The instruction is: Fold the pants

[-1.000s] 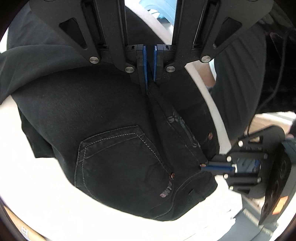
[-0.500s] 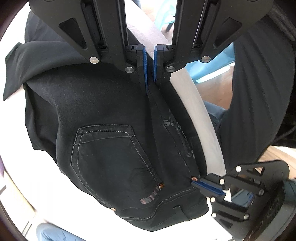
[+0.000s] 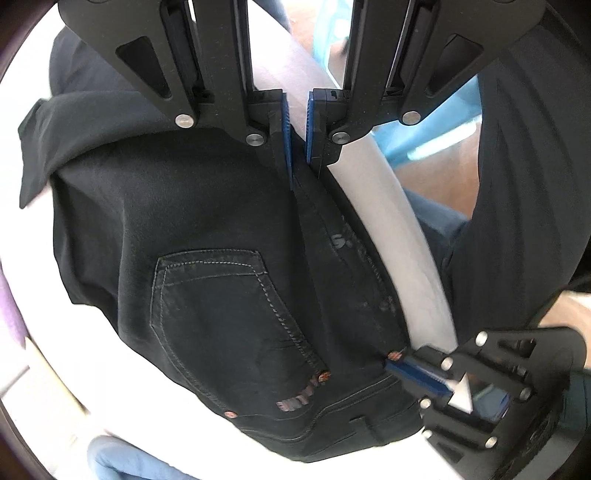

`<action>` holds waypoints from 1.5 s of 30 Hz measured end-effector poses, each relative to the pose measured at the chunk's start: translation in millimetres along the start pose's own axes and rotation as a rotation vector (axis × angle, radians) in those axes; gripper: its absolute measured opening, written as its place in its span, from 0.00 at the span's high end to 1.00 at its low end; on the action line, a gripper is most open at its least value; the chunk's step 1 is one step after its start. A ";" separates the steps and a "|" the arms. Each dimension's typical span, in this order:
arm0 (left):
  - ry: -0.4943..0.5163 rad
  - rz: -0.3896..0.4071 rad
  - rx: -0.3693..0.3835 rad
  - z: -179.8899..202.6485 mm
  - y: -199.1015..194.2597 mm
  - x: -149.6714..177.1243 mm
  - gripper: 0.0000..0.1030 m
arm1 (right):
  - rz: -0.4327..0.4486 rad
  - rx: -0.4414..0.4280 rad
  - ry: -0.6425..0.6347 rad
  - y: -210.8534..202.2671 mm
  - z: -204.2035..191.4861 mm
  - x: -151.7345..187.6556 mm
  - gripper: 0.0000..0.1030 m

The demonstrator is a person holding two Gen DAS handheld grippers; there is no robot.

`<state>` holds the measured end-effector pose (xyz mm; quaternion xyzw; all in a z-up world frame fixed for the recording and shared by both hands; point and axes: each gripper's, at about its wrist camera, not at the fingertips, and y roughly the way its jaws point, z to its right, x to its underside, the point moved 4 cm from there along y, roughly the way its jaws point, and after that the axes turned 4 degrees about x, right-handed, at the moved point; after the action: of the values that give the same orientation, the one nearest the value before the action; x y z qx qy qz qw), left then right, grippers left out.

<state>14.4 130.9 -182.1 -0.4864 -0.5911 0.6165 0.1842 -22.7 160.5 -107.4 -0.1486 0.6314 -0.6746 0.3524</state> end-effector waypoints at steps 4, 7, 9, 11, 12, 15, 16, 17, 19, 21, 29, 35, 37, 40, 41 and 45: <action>-0.033 0.020 -0.035 -11.1 -30.1 -0.9 0.39 | 0.074 0.004 0.061 5.1 -7.0 8.4 0.88; -0.067 0.041 -0.061 -23.5 -54.3 -11.4 0.39 | 0.124 -0.011 0.109 6.0 -8.7 14.1 0.86; -0.105 0.103 -0.064 -31.3 -73.2 -34.5 0.39 | 0.154 -0.019 0.147 7.1 -9.6 17.0 0.84; -0.138 0.156 -0.042 -33.3 -78.7 -58.3 0.39 | 0.187 -0.040 0.172 7.5 -12.7 19.3 0.60; -0.148 0.177 -0.020 -31.7 -75.5 -74.2 0.39 | 0.206 -0.085 0.180 8.5 -17.3 20.4 0.45; -0.161 0.184 0.008 -20.6 -48.8 -109.5 0.41 | 0.270 -0.147 0.160 8.0 -37.8 24.0 0.07; -0.173 0.177 0.034 -14.2 -30.8 -120.5 0.44 | 0.274 -0.121 0.155 8.0 -41.1 25.2 0.07; -0.192 0.160 0.057 -10.2 -14.7 -126.2 0.46 | 0.272 -0.098 0.147 7.2 -45.4 27.8 0.07; -0.231 0.110 0.087 -4.2 15.0 -127.1 0.52 | 0.287 -0.125 0.178 -2.2 -43.6 34.5 0.07; -0.239 0.033 0.069 7.0 55.0 -114.6 0.52 | 0.322 -0.204 0.293 -21.1 -25.7 49.1 0.07; -0.346 0.185 0.062 7.5 18.1 -135.2 0.60 | 0.410 -0.181 0.846 -67.4 129.7 124.6 0.07; -0.351 0.195 0.106 22.4 38.9 -172.5 0.60 | 0.413 -0.093 1.118 -62.4 260.4 156.0 0.20; -0.354 0.133 0.125 29.5 58.0 -165.5 0.60 | 0.399 -0.055 1.158 -60.9 287.2 150.2 0.25; -0.383 0.115 0.126 38.4 82.9 -157.3 0.58 | 0.376 -0.001 1.179 -56.9 329.9 143.5 0.25; -0.403 0.118 0.138 37.2 83.6 -156.8 0.58 | 0.347 0.023 1.178 -54.7 346.5 142.2 0.25; -0.383 0.110 0.111 42.8 86.1 -156.6 0.57 | 0.276 0.087 1.158 -29.4 390.0 111.4 0.25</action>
<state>81.3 -38.3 -207.9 -0.3809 -0.5531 0.7384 0.0609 141.9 -206.0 -44.7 0.3411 0.7062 -0.6191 0.0410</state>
